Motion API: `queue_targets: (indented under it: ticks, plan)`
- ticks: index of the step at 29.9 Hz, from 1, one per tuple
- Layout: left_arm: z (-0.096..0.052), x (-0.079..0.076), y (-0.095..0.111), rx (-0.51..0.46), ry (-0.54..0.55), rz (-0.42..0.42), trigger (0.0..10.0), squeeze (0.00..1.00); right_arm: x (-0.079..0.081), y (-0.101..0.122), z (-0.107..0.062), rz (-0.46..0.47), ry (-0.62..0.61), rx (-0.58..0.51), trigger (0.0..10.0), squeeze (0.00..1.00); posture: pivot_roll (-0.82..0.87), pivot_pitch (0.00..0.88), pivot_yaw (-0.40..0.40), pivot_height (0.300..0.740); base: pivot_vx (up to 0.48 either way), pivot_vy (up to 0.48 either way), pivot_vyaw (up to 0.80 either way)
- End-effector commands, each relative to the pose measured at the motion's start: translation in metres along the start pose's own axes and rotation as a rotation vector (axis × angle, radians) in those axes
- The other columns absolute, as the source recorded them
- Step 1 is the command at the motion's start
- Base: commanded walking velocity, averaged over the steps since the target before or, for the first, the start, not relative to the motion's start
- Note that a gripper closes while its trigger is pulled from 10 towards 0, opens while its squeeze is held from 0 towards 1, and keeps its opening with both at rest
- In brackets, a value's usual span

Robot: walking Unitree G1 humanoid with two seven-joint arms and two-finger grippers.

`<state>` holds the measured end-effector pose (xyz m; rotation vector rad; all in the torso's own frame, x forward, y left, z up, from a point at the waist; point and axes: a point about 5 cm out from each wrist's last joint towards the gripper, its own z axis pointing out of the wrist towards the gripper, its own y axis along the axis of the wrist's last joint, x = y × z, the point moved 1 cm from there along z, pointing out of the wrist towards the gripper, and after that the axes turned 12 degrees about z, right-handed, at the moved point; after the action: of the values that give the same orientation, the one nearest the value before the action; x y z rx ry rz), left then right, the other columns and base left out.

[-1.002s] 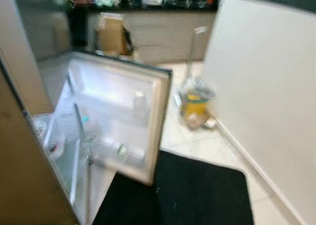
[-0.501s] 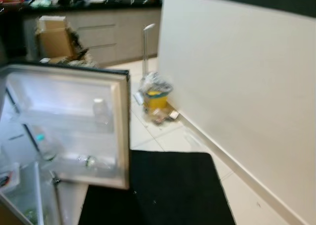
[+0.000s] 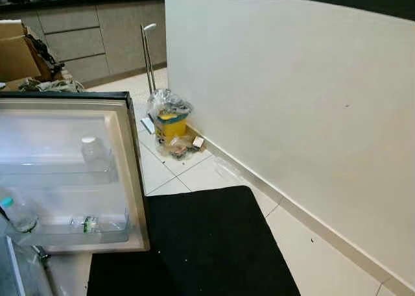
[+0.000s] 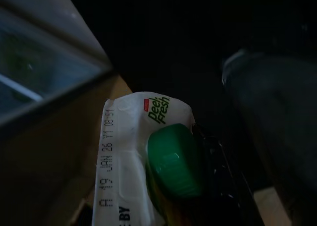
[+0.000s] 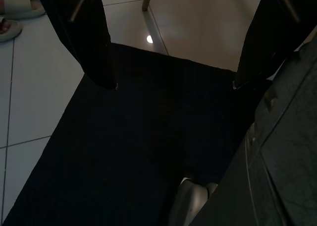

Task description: Restocking fridge

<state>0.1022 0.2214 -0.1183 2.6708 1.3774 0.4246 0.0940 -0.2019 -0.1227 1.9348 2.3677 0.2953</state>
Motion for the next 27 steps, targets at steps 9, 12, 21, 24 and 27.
queue_targets:
  ticks: [9, 12, 21, 24, 27]
  plan:
    - [0.0001, -0.0047, -0.0034, 0.02, -0.019, 0.008, 10.0, 0.0, 0.0054, 0.0163, 0.0007, 0.002, 0.02, -0.078, 10.0, 0.0, -0.03, 0.0, 0.002, 0.74, 0.302, 0.0, 0.0]
    - [0.0001, -0.005, -0.0034, 0.021, -0.02, 0.01, 10.0, 0.0, 0.0052, 0.0171, 0.0006, 0.002, 0.02, -0.081, 10.0, 0.0, -0.03, 0.0, 0.002, 0.74, 0.382, 0.0, 0.0]
    - [0.0002, -0.0062, -0.0035, 0.021, -0.024, 0.014, 10.0, 0.0, 0.0052, 0.0199, 0.0003, 0.002, 0.024, -0.093, 10.0, 0.0, -0.03, 0.0, 0.003, 0.74, 0.387, 0.0, 0.0]
    - [0.0002, -0.0065, -0.0034, 0.021, -0.025, 0.015, 10.0, 0.0, 0.0053, 0.02, 0.0003, 0.002, 0.026, -0.095, 10.0, 0.0, -0.03, 0.0, 0.003, 0.74, 0.389, 0.0, 0.0]
    - [0.0003, -0.0066, -0.0034, 0.021, -0.026, 0.015, 10.0, 0.0, 0.0053, 0.02, 0.0003, 0.001, 0.027, -0.095, 10.0, 0.0, -0.03, 0.0, 0.002, 0.74, 0.389, 0.0, 0.0]
